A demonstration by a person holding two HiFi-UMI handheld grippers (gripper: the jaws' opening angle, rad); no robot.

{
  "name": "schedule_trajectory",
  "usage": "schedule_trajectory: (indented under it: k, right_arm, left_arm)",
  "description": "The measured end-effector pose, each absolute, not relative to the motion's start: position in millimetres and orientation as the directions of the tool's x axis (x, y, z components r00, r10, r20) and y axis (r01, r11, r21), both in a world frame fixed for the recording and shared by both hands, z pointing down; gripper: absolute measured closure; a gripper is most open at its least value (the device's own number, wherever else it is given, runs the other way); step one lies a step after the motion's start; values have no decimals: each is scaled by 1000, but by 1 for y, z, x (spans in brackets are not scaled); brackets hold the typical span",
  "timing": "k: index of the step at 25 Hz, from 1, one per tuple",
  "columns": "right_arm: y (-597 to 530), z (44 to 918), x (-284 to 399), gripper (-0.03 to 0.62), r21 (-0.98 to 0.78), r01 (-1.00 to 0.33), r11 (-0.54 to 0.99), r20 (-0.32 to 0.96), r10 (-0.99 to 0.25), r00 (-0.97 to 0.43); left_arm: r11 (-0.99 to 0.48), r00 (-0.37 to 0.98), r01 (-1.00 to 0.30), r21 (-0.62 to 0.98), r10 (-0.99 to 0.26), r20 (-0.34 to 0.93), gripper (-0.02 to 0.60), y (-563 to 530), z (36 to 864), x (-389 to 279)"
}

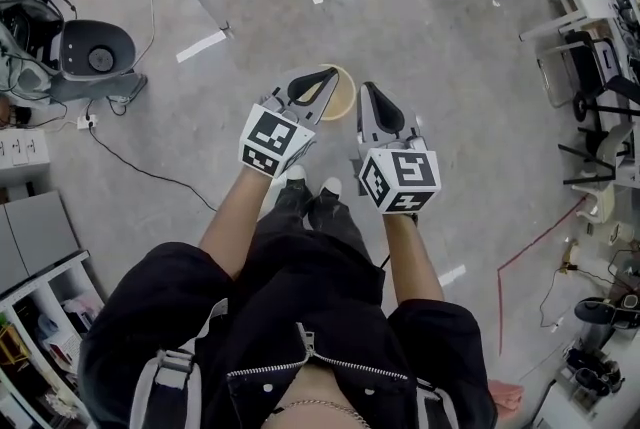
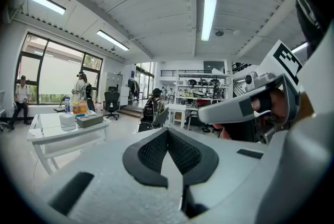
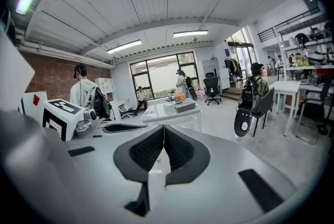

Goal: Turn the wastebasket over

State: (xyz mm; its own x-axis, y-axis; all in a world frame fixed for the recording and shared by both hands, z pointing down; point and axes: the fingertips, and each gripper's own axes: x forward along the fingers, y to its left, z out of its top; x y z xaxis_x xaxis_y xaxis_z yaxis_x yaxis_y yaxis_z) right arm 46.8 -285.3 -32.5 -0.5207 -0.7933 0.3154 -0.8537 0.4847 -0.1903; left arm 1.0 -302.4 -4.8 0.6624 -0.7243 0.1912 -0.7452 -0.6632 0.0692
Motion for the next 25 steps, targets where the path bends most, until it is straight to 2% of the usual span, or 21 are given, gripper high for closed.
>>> schedule_trajectory:
  k: [11,25]
  right_arm:
    - [-297,-12,17,583,-192,-870,453,333,-804,-492]
    - [-286,10,-1,583,-174,-849,500,372,-765,-526]
  left_arm:
    - [-711,707,-699,72,-672,221,577,-319,20,-26]
    - [-680,683,-726,99,-697,220,577,-302,39,-47]
